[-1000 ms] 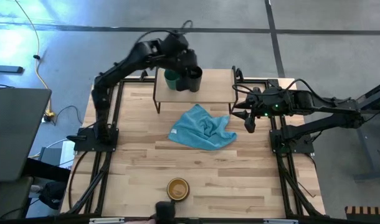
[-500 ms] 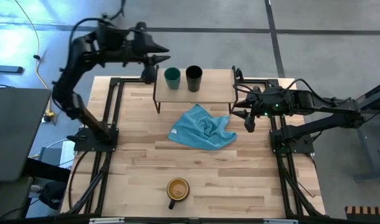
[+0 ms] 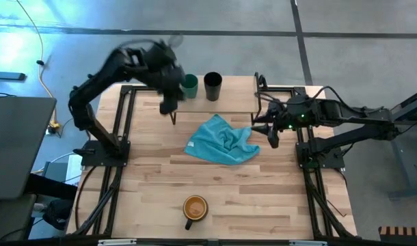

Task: Stack small to large cups/mugs on shelf
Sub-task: Put the black mug on the shelf

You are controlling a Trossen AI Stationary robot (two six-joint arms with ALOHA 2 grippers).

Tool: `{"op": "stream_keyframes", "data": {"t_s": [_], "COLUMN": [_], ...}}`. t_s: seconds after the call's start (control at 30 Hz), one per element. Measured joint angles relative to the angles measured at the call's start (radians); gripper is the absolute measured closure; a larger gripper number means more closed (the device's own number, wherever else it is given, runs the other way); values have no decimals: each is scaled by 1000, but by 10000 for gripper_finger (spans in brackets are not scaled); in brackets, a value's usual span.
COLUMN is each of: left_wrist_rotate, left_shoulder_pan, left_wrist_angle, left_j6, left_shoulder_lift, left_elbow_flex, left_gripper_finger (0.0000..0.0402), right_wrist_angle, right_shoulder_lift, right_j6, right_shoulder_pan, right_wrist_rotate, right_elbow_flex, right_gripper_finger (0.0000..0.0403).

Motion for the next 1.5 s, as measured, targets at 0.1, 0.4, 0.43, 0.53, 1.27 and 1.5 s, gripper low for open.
{"op": "stream_keyframes", "data": {"t_s": [0.1,0.4,0.43,0.53,1.27,1.5], "left_wrist_rotate": [24,-65,-74,-122,-451,-453], "left_shoulder_pan": [-73,-340,-368,-441,-945,-1036], "left_wrist_angle": [-1,58,63,95,344,645], "left_j6": [-38,-141,-151,-181,-652,-721], "left_shoulder_lift": [-25,-40,-40,-46,-308,-310], "left_elbow_flex": [-116,-306,-307,-307,-661,-929], "left_gripper_finger": [308,308,308,308,308,308], "right_wrist_angle": [-25,-24,-23,-13,185,209], "right_shoulder_lift": [28,115,121,134,124,124], "right_j6": [25,20,20,25,32,26], "right_shoulder_pan": [22,53,53,56,263,268], "right_wrist_rotate": [-6,-14,-20,-33,74,76], "right_elbow_flex": [0,0,0,0,-1,-1], "right_gripper_finger": [253,253,253,253,253,253]}}
